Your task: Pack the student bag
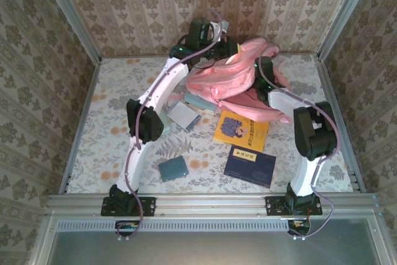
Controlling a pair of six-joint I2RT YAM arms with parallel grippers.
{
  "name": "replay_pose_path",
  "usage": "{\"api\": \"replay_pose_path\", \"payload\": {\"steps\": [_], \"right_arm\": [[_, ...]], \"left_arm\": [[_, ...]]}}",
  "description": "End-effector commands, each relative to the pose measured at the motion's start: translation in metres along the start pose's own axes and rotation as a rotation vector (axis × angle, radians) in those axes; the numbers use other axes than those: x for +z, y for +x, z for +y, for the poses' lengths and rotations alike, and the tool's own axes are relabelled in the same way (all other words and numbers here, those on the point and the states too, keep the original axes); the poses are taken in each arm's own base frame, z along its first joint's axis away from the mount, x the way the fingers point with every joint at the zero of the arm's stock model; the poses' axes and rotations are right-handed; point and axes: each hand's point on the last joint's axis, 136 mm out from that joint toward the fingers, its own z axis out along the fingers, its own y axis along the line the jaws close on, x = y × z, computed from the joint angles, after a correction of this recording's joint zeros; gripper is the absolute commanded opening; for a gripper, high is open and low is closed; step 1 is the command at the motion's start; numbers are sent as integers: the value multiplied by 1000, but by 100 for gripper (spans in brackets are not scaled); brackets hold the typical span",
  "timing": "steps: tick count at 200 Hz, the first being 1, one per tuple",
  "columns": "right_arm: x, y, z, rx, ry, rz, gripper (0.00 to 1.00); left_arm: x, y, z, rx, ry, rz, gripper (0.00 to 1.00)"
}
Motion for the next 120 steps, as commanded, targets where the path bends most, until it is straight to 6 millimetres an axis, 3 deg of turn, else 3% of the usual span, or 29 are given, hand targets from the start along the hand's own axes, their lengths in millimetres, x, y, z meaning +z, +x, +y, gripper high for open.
{"api": "replay_pose_path", "payload": {"steps": [1,14,29,88,120], "right_arm": [[17,4,-2,-66,55,-21,85],[9,1,-3,-86,61,-48,96],[-5,-5,-3,-126,79,-78,99],[-75,-23,12,-252,85,-151,99],[-131,-28,-6,-308,276,-212,98]], "left_arm": [[-30,-36,-53,104,124,-105,0],[-32,-38,-52,100,125,-107,0],[-34,-38,-49,96,123,-104,0],[-40,-44,-33,81,99,-111,0],[-35,-32,-11,64,33,-69,0]]}}
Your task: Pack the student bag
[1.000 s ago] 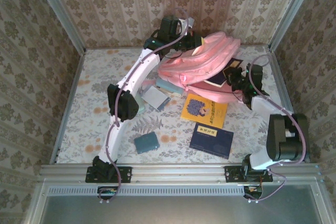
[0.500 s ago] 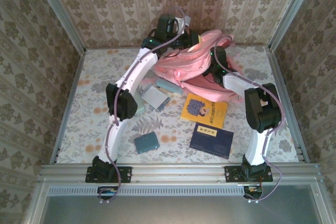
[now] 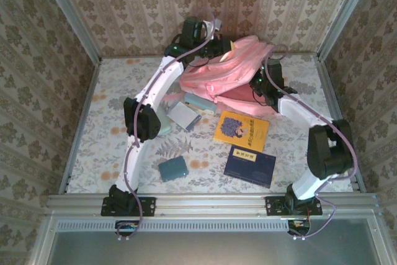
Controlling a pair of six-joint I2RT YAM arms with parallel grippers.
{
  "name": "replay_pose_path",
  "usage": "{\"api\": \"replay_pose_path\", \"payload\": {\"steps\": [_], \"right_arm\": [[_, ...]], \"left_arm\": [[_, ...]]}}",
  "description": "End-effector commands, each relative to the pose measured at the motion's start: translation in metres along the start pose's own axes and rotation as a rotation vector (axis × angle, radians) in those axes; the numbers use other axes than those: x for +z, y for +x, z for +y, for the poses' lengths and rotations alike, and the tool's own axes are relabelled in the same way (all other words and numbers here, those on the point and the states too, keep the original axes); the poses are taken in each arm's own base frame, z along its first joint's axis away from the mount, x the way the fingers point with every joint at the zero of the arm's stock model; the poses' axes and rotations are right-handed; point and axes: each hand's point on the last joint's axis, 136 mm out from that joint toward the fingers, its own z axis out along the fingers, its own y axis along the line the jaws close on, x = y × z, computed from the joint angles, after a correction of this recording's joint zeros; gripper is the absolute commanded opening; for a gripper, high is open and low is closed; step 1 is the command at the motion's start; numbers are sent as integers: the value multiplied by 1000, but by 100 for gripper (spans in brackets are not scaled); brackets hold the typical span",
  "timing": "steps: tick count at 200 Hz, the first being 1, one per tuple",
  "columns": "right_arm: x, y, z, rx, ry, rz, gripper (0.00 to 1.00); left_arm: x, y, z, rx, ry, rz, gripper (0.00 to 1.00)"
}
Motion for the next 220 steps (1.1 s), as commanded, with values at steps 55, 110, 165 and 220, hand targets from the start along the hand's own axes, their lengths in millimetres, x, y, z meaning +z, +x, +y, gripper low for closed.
{"api": "replay_pose_path", "payload": {"steps": [55,110,165,220], "right_arm": [[-122,-16,-48,-218,319,-140,96],[-143,17,-7,-453,227,-73,96],[-155,36,-19,-481,251,-40,96],[-145,62,1,-548,189,58,96]], "left_arm": [[-36,-11,-31,96,-31,-24,28],[-78,-9,-30,94,-166,-58,64],[-199,32,64,-34,-618,-150,72],[-257,120,169,-318,-1012,12,83]]}}
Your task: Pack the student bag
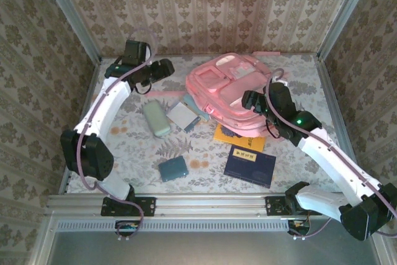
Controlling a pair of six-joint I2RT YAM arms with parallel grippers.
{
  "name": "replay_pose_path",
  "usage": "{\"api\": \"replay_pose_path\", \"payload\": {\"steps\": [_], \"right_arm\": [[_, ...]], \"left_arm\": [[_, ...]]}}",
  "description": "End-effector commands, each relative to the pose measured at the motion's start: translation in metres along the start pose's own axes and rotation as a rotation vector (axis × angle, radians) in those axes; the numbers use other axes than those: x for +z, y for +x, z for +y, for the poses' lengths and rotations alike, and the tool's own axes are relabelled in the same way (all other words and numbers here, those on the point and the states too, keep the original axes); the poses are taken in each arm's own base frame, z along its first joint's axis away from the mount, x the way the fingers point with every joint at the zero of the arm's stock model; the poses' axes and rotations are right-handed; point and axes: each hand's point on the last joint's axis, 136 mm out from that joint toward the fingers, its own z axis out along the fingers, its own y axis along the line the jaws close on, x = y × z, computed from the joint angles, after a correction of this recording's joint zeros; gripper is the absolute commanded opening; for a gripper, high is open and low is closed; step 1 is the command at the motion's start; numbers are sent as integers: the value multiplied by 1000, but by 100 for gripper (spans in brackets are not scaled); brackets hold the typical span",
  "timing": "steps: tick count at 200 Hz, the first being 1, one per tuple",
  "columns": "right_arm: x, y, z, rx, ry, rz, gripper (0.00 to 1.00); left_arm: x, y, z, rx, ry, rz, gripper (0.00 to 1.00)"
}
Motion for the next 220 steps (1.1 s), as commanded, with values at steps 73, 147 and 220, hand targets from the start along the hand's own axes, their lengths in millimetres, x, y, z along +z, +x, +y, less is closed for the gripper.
{"api": "replay_pose_path", "payload": {"steps": [73,147,220], "right_arm": [[9,31,23,-63,-81,92,98],[18,48,32,-48,-149,132,98],[27,66,65,-38,-282,214,95]], "left_arm": [[56,90,110,-88,-497,360,100],[88,119,144,-154,-466,402,100],[104,129,142,-236,-411,430,88]]}}
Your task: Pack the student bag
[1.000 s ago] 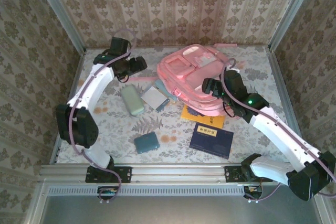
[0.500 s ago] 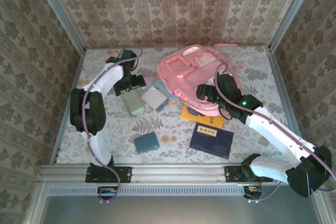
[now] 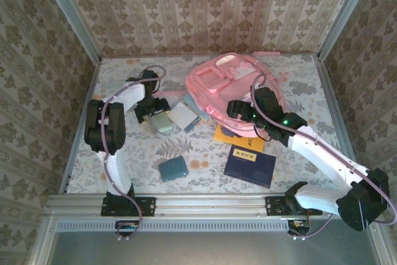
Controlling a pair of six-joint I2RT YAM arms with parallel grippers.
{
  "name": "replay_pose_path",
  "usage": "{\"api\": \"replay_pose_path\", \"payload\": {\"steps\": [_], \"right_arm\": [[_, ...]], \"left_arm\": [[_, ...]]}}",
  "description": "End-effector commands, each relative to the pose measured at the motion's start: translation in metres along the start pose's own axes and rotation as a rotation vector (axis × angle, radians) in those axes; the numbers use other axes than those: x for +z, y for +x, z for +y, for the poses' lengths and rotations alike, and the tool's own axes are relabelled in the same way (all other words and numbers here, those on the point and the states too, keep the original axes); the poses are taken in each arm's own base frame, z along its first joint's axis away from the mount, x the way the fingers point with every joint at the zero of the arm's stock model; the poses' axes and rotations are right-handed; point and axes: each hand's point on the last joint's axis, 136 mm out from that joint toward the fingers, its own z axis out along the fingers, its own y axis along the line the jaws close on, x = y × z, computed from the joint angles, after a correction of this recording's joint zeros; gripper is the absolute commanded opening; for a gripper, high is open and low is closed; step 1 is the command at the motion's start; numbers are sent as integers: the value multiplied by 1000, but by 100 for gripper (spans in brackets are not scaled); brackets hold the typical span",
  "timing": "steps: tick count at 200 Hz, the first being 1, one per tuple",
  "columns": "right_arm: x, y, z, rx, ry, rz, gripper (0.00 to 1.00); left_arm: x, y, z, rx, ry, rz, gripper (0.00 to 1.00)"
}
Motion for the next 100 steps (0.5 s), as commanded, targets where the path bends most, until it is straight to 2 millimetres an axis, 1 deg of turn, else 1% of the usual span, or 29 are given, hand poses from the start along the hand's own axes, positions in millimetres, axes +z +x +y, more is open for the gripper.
{"api": "replay_pose_path", "payload": {"steps": [1,18,31,44,63,71,74,81,100], "right_arm": [[6,10,23,-6,-96,47,95],[8,17,39,-18,-158,78,95],[13,27,56,-7,-231,117,94],[19,40,72,-2,-293,165,94],[29,58,98,-25,-352,226,95],[32,61,108,-19,-378,244,96],[39,68,109,-10,-377,271,97],[46,74,117,16,-404,301,98],[57,80,135,118,-482,348,100]], "left_arm": [[0,2,-3,-48,40,19,87],[-11,3,-3,-83,73,1,79],[-23,6,-6,-112,111,-10,72],[-37,9,-14,-141,167,-15,69],[-56,18,-26,-174,239,-17,67],[-65,22,-32,-183,269,-20,66],[-67,24,-34,-184,278,-20,66],[-76,28,-39,-187,302,-26,65],[-94,40,-52,-193,358,-41,65]]}}
